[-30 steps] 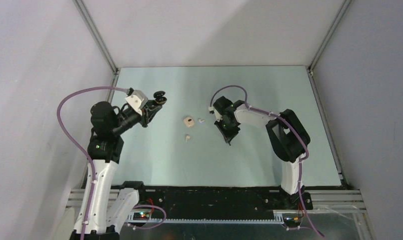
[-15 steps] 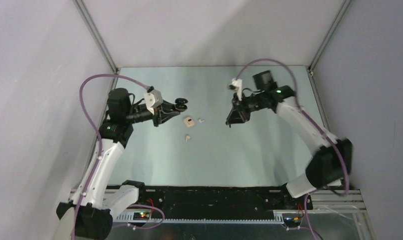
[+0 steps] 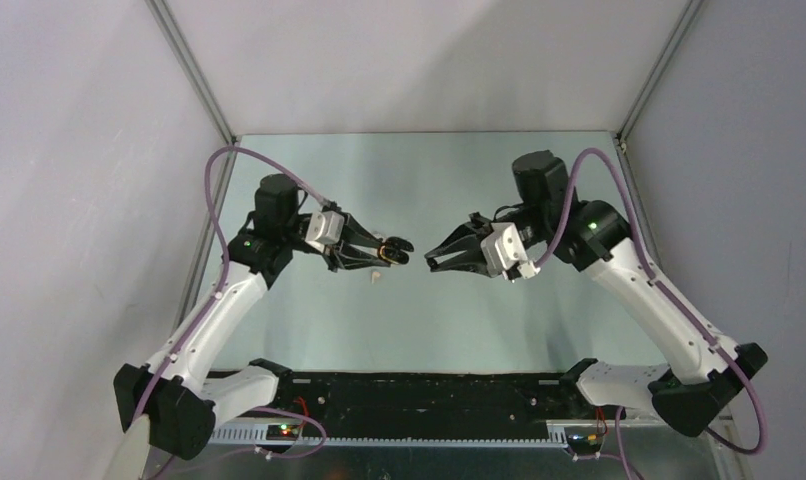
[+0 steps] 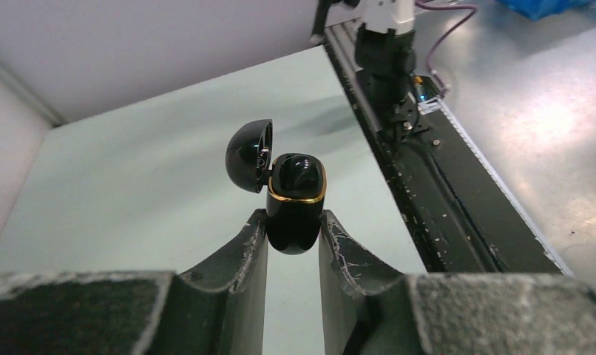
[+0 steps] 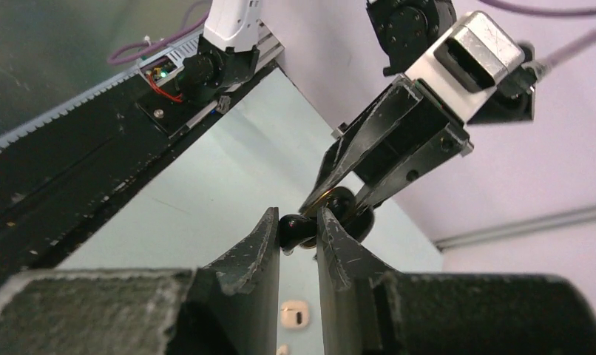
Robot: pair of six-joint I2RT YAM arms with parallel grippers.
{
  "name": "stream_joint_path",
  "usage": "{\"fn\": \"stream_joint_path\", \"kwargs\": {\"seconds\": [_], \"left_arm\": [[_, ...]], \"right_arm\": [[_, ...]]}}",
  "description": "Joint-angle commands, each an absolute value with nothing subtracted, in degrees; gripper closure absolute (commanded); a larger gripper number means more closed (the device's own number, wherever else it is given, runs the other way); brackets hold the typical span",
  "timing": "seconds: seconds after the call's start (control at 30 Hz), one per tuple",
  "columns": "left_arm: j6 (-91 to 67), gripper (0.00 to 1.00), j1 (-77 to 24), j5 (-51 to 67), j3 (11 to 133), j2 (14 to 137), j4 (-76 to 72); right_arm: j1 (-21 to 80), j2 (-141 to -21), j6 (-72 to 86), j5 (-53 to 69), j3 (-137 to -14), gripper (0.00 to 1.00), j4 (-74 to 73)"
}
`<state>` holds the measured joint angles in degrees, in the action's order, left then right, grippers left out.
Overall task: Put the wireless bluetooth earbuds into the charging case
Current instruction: Place the earbud in the charging case.
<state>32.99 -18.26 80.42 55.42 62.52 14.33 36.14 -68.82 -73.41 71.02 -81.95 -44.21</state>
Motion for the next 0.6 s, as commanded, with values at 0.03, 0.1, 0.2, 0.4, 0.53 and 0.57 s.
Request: {"fn": "stream_joint_path", "kwargs": {"seconds": [0.03,0.1,0.2,0.4,0.53,0.57], "left_arm": [[39.0,1.0,-21.0,87.9,53.8,62.3,13.5],[39.0,1.0,-21.3,90.0,53.9,63.2,13.5],[38.7,1.0,-21.4,90.6,54.1,63.8,13.5],[38.2,1.0,-21.4,90.6,53.8,63.9,13.6],[38.1,1.0,-21.4,90.6,53.2,63.9,13.6],[38.1,1.0,-21.4,90.6,53.2,63.9,13.6]], "right_arm": [[39.5,-72.7,-97.9,75.5,-82.0,0.92,-48.7],[40.4,-74.3,-106.9,76.0,-82.7,0.92,-53.6],[40.9,-77.3,-118.3,76.3,-85.6,0.93,-62.7],[40.9,-83.2,-132.0,75.3,-92.7,0.93,-77.1],[40.4,-84.7,-135.1,75.3,-94.3,0.93,-79.1],[40.3,-84.7,-135.2,75.4,-94.5,0.93,-79.2]]}}
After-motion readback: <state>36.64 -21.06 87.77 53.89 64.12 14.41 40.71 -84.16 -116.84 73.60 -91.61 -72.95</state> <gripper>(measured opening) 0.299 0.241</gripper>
